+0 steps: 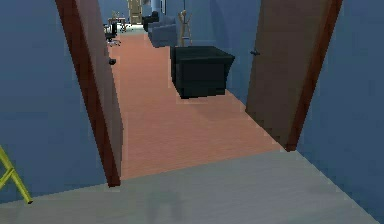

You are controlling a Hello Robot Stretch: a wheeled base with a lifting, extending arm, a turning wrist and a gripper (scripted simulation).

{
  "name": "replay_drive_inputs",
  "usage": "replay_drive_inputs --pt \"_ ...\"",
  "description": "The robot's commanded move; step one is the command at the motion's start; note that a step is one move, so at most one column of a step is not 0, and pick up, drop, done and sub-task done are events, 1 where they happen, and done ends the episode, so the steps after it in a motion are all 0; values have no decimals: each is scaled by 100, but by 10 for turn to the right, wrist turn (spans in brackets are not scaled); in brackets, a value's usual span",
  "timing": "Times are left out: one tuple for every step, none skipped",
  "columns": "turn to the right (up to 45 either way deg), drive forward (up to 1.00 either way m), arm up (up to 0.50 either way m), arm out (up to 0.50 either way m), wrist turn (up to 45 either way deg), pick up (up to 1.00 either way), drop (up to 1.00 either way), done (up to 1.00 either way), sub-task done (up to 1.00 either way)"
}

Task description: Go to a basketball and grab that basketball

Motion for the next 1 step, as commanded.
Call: replay_drive_inputs --pt "0 0 0 0 0 0 0 100 0"
